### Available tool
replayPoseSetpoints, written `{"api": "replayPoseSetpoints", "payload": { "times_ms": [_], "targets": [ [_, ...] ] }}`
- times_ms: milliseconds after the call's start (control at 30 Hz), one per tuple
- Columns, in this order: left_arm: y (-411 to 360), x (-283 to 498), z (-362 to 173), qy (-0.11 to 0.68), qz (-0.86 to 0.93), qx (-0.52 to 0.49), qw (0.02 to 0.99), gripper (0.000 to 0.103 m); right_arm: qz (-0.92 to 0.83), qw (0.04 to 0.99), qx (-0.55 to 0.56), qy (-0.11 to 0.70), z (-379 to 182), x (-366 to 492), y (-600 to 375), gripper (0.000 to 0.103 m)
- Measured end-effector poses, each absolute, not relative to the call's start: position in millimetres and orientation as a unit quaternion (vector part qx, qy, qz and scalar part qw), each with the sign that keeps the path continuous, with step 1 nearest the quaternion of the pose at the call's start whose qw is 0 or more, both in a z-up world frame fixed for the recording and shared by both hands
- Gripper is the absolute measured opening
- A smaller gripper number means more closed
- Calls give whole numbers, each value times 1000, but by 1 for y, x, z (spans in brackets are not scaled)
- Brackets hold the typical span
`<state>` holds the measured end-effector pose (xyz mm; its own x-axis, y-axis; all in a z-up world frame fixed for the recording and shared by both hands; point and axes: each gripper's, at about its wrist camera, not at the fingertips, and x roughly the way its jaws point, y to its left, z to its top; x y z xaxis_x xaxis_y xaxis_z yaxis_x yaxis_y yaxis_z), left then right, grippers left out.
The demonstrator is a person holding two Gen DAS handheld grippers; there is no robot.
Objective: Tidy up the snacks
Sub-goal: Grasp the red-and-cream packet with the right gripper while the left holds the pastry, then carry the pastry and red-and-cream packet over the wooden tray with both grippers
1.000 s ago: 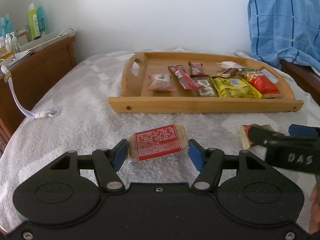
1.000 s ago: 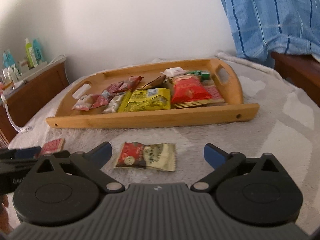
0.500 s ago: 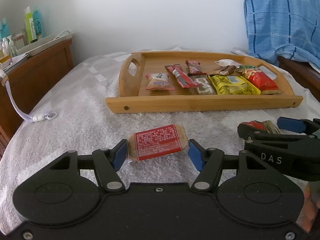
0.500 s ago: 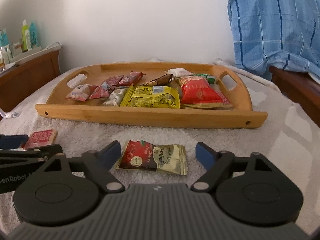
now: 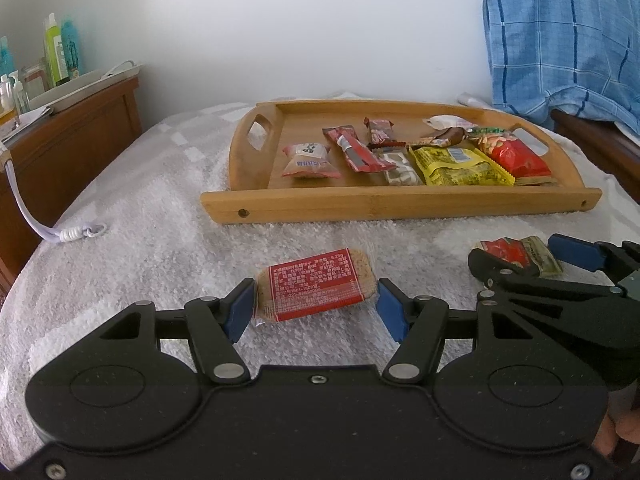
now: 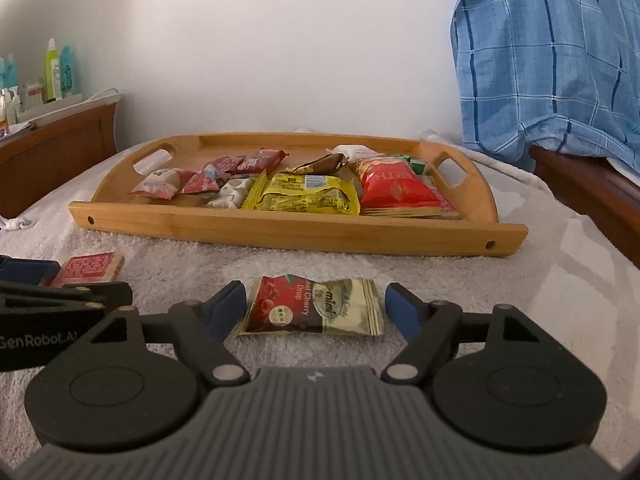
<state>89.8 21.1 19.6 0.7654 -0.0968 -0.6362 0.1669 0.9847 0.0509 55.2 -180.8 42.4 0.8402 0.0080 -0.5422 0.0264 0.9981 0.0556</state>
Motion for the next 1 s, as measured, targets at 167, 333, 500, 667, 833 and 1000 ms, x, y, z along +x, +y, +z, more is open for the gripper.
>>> {"api": "replayPoseSetpoints", "payload": {
  "times_ms": [167, 333, 500, 667, 833, 1000],
  "targets": [
    [20, 89, 20, 333, -72, 50, 939, 63, -3, 959, 28, 282, 43, 54, -181, 71],
    [19, 87, 23, 329, -76, 49, 940, 63, -5, 959, 33, 283, 45, 53, -183, 68],
    [18, 86, 25, 326, -77, 47, 941, 63, -4, 958, 38, 284, 48, 52, -188, 68],
    [17, 85, 29, 322, -81, 45, 942, 62, -6, 959, 42, 282, 51, 50, -194, 68],
    [12, 86, 38, 316, -87, 48, 944, 62, -2, 961, 43, 273, 59, 49, -198, 68],
    [6, 91, 50, 308, -95, 51, 945, 63, 0, 964, 45, 260, 71, 50, -202, 68]
  ]
}}
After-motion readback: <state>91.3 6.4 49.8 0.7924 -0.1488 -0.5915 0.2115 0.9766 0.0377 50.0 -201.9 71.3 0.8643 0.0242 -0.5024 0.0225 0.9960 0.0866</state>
